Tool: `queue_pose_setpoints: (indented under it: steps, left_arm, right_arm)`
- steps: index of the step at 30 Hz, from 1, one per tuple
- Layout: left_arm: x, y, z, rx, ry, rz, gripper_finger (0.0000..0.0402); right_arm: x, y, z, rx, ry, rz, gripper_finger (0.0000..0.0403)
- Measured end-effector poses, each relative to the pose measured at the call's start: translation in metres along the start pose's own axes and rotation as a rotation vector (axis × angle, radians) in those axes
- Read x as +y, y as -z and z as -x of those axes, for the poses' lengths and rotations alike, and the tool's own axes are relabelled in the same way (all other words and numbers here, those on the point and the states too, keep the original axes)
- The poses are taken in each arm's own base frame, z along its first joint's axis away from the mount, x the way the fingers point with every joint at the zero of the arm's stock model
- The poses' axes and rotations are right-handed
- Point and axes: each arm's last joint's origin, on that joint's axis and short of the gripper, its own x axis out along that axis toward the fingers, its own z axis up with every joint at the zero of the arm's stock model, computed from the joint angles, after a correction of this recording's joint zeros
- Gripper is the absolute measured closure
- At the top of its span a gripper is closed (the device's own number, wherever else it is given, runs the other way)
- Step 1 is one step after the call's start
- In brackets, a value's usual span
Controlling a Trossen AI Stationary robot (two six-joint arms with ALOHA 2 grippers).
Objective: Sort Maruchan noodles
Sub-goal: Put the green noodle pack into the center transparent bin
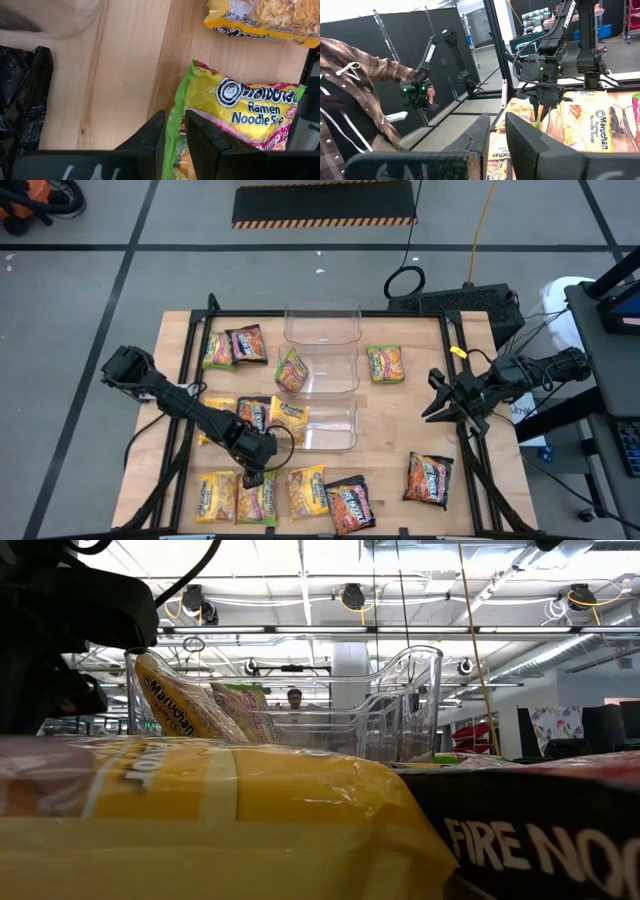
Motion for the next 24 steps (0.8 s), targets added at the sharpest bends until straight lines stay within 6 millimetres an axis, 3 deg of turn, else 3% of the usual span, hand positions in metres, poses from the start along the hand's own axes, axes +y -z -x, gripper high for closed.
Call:
queue_pose_setpoints:
  steps: [24]
  left_arm:
    - [0.0001, -0.0011, -0.0044, -0.001, 0.000, -0.056, 0.0323]
  right_arm:
    - [0.0000, 0.0000, 0.0000, 0.000, 0.000, 0.000, 0.0349]
